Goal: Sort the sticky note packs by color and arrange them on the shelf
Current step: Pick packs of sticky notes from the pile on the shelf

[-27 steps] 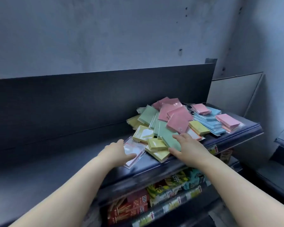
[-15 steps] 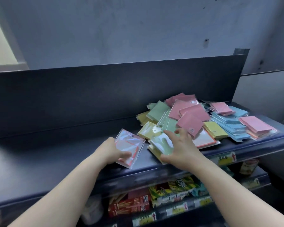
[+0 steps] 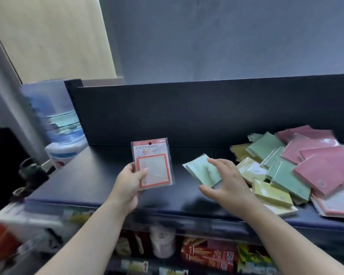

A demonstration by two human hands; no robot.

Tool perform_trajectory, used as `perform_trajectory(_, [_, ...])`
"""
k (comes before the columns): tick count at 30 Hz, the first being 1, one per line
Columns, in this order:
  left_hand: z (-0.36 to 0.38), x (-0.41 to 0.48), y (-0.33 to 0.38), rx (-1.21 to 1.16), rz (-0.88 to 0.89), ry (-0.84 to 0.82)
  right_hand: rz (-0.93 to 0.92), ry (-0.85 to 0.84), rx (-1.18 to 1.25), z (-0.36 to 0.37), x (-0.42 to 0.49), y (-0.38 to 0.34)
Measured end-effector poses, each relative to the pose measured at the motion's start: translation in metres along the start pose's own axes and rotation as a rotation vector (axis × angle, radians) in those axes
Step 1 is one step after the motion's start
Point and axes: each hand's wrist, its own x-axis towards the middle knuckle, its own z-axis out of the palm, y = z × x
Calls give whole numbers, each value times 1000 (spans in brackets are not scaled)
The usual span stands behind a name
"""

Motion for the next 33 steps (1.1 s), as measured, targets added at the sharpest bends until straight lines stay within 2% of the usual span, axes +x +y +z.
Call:
perform_trajectory(6, [-82, 19, 16, 242, 103, 186, -44, -104, -34, 43, 33, -23])
perform_trajectory(12, [-159, 53, 33, 687, 82, 195, -63, -162, -65, 96, 75, -65])
perform_trajectory(15, [-186, 75, 35, 1065, 67, 180, -72, -191, -89, 125, 98, -91])
perform_trajectory(17, [-202, 87, 33, 1333, 124, 166, -71, -203, -102, 144, 115, -106])
perform_trajectory(18, [-207, 91, 33, 1368, 163, 128, -72, -209, -109, 154, 123, -114])
perform_trajectory(20, [-217, 98, 32, 1391, 260, -62, -65, -230, -120, 173, 140, -127])
perform_trajectory(22, [-222, 102, 29, 1490, 269, -294, -50, -253, -130, 191, 158, -138])
perform_trajectory(23, [-226, 104, 28, 1535, 243, -356, -44, -258, -137, 200, 167, -144])
perform_trajectory(27, [-250, 116, 30, 1612, 216, -367, -34, -267, -166, 238, 201, -160])
perform_trajectory(33, [-270, 115, 30, 1536, 197, -393, -115, -289, -193, 289, 236, -175])
